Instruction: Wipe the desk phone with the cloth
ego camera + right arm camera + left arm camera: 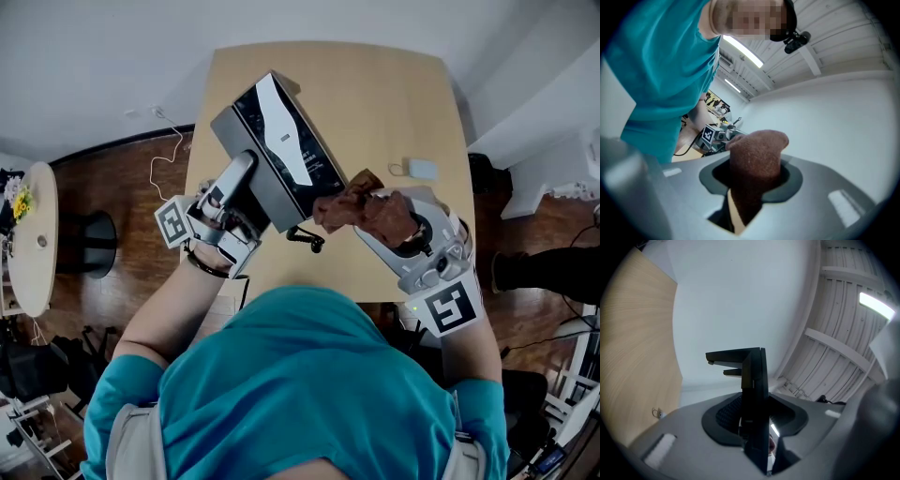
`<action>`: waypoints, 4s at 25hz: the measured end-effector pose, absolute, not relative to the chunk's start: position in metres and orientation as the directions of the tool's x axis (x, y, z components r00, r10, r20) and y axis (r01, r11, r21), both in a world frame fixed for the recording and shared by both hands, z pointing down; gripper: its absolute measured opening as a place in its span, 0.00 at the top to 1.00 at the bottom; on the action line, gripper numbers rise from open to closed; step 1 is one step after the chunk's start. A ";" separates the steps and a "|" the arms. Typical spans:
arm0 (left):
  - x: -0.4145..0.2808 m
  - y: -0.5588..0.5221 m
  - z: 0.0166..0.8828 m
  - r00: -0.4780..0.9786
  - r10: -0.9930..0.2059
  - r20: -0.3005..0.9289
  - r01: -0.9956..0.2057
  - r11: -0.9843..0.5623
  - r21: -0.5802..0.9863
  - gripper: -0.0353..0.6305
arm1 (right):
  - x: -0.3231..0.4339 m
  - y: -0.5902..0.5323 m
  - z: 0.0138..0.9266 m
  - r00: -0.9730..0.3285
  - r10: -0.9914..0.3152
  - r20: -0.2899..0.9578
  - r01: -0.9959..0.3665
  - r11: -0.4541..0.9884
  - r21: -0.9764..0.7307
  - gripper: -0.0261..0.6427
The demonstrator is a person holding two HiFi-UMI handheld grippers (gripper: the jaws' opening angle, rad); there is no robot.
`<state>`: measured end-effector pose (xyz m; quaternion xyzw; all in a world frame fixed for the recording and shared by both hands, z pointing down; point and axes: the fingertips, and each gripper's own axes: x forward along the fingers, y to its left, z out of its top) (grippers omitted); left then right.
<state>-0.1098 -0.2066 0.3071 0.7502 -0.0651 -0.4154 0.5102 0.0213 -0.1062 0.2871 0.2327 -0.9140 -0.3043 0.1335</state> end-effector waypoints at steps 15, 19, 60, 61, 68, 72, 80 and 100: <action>-0.110 -0.206 0.307 0.648 -0.522 -0.555 0.323 -0.471 0.821 0.70 | 0.021 -0.106 0.287 -0.855 -0.508 0.103 -0.344 0.704 0.621 0.76; -0.110 -0.206 0.307 0.648 -0.522 -0.555 0.323 -0.471 0.821 0.70 | 0.022 -0.106 0.288 -0.854 -0.509 0.104 -0.343 0.704 0.621 0.76; -0.110 -0.206 0.306 0.650 -0.519 -0.555 0.319 -0.476 0.819 0.70 | 0.021 -0.106 0.287 -0.855 -0.507 0.109 -0.341 0.708 0.619 0.76; -0.110 -0.207 0.306 0.650 -0.519 -0.555 0.319 -0.476 0.820 0.70 | 0.021 -0.107 0.288 -0.855 -0.507 0.109 -0.341 0.708 0.619 0.76; -0.106 -0.198 0.311 0.658 -0.519 -0.545 0.300 -0.483 0.822 0.70 | 0.025 -0.096 0.292 -0.856 -0.504 0.114 -0.337 0.711 0.617 0.76; -0.099 -0.199 0.332 0.700 -0.516 -0.493 0.251 -0.468 0.847 0.70 | 0.038 -0.095 0.300 -0.853 -0.512 0.099 -0.388 0.751 0.534 0.76; -0.068 -0.215 0.453 0.840 -0.496 -0.220 0.037 -0.352 0.935 0.70 | 0.094 -0.118 0.336 -0.793 -0.606 0.058 -0.578 0.779 0.243 0.76; -0.027 -0.246 0.669 0.930 -0.314 0.189 -0.293 -0.326 0.899 0.70 | 0.166 -0.090 0.386 -0.690 -0.693 0.210 -0.683 0.719 0.129 0.76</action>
